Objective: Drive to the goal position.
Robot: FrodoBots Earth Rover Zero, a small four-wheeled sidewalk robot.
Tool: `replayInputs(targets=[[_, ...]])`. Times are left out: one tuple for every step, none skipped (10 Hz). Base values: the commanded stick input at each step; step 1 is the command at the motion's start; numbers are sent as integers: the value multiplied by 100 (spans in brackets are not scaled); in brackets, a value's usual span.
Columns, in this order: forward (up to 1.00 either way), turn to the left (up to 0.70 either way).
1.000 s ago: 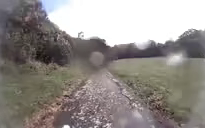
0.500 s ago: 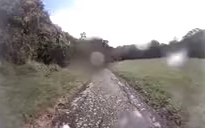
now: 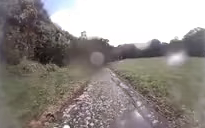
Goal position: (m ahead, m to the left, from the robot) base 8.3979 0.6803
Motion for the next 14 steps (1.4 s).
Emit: replayInputs(targets=[[70,0],[70,0],[70,0],[70,0],[70,0],[70,0],[70,0],[70,0],[70,0],[70,0],[70,0],[70,0],[70,0],[70,0]])
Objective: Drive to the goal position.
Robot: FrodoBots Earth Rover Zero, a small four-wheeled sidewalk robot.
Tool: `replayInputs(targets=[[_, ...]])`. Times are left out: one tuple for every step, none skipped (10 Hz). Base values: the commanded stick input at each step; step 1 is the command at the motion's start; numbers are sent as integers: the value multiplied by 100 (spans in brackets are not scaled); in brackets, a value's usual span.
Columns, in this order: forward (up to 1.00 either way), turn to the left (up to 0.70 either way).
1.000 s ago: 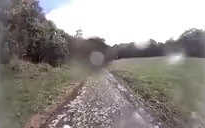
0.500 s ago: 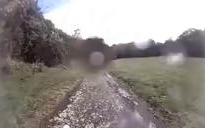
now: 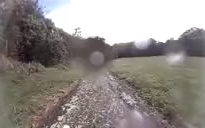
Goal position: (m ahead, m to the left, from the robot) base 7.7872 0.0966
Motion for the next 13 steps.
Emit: replayInputs(targets=[[70,0],[70,0],[70,18],[70,35],[70,35],[70,17],[70,0],[70,0],[70,0],[70,0],[70,0],[70,0],[70,0]])
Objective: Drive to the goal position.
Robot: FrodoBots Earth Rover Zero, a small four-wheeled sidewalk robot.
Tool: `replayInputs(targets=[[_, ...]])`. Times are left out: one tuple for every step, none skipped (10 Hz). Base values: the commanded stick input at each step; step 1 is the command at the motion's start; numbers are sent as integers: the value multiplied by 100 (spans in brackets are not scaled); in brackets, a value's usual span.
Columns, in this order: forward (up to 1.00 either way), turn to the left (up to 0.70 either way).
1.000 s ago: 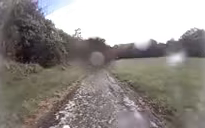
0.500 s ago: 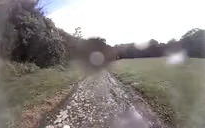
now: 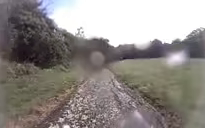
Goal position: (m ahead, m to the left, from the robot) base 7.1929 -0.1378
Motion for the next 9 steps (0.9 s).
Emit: replayInputs(targets=[[70,0],[70,0],[70,0],[70,0],[70,0],[70,0],[70,0],[70,0],[70,0]])
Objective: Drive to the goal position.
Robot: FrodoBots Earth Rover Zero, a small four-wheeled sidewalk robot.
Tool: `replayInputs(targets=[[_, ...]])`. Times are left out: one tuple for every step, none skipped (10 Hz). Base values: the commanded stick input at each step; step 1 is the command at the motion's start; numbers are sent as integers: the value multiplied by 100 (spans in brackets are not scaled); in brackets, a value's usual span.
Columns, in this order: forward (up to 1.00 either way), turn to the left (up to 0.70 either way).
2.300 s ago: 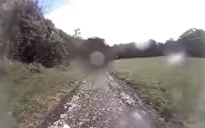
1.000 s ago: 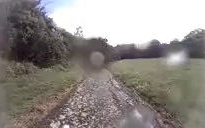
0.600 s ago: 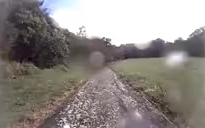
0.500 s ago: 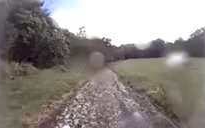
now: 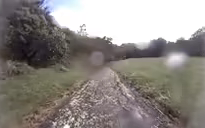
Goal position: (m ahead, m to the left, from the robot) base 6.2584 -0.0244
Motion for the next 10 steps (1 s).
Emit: replayInputs(targets=[[70,0],[70,0],[70,0],[70,0],[70,0],[70,0],[70,0],[70,0],[70,0],[70,0]])
